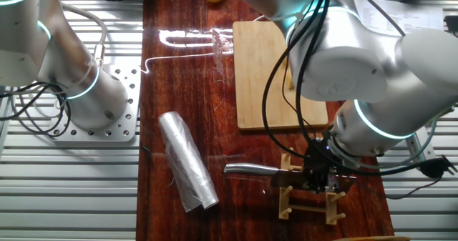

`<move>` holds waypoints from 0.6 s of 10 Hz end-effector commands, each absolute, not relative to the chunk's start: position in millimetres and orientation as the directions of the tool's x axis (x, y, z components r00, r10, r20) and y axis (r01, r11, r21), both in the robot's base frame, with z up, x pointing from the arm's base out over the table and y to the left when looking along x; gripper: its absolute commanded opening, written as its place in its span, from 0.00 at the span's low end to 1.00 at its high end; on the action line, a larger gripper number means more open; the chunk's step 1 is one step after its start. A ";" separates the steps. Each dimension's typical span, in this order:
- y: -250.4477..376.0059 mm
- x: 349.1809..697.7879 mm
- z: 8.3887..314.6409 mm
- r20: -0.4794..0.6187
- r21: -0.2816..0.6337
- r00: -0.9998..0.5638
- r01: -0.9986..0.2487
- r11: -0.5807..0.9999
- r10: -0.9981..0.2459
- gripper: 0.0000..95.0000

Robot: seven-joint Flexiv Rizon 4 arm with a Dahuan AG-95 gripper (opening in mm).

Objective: Chop the potatoes

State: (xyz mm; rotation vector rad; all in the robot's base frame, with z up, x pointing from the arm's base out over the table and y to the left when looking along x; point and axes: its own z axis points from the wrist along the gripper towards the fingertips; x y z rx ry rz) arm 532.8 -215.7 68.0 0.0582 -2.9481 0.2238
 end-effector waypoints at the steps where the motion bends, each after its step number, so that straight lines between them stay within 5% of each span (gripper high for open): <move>1: -216.7 530.8 66.8 0.180 -0.151 -0.983 -0.052 0.987 -0.024 0.00; 6: -229.0 525.6 75.5 0.176 -0.139 -0.980 -0.121 0.983 -0.096 0.00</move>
